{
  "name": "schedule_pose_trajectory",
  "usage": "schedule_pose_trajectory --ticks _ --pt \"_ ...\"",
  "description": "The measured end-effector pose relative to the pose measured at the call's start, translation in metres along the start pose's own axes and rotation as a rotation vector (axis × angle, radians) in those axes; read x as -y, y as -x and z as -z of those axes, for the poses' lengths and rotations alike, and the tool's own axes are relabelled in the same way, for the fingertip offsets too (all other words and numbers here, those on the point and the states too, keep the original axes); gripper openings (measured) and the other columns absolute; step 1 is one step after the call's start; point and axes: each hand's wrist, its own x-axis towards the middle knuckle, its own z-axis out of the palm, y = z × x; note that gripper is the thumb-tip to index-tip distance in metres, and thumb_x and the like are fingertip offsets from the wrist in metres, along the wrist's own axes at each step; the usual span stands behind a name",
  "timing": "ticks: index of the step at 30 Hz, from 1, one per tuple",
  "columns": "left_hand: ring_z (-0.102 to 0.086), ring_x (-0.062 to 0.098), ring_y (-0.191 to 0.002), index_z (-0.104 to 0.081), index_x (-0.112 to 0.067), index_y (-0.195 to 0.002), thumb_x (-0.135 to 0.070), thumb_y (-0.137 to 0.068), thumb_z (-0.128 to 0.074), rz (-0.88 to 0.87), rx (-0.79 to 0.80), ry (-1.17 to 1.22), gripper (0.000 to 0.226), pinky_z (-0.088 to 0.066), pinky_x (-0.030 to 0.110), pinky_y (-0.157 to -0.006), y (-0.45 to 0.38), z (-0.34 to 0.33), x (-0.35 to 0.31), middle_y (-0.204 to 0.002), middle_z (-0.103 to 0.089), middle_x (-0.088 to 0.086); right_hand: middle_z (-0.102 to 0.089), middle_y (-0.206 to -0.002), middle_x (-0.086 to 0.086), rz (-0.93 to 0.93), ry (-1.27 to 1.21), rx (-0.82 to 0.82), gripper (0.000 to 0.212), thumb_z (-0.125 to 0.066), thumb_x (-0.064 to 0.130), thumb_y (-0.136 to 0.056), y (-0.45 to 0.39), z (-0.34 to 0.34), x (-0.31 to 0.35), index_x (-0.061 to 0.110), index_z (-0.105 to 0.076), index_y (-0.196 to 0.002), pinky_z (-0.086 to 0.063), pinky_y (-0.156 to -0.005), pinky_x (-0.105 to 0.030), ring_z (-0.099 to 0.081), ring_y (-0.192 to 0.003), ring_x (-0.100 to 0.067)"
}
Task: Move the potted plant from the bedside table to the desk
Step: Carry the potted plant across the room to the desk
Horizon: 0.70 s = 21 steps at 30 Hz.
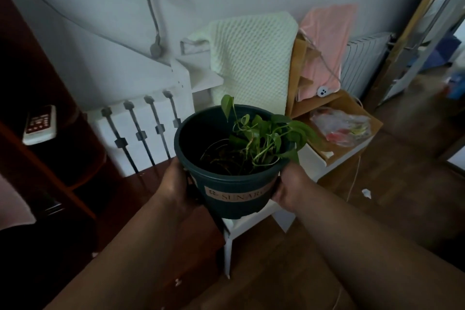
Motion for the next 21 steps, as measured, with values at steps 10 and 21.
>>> schedule_pose_trajectory --ticks 10,21 --pt "-0.070 0.045 -0.130 -0.077 -0.025 -0.141 -0.084 -0.089 -0.062 0.096 0.082 -0.065 0.080 -0.056 0.064 -0.115 -0.089 -0.082 0.013 -0.143 -0.077 0.017 -0.068 -0.152 -0.028 0.034 -0.036 -0.097 0.052 -0.050 0.040 -0.117 -0.080 0.050 0.052 0.002 -0.070 -0.147 -0.054 -0.118 -0.058 -0.064 -0.141 -0.048" --pt "-0.074 0.040 -0.124 -0.088 -0.026 -0.124 -0.082 -0.083 -0.067 0.085 0.024 -0.008 0.071 -0.068 0.045 -0.077 -0.133 -0.137 0.033 -0.132 -0.082 0.016 -0.077 -0.130 -0.021 -0.003 0.057 0.041 0.052 -0.050 0.042 -0.117 -0.158 0.095 0.084 0.000 -0.074 -0.138 -0.065 -0.093 -0.051 -0.075 -0.118 -0.041"
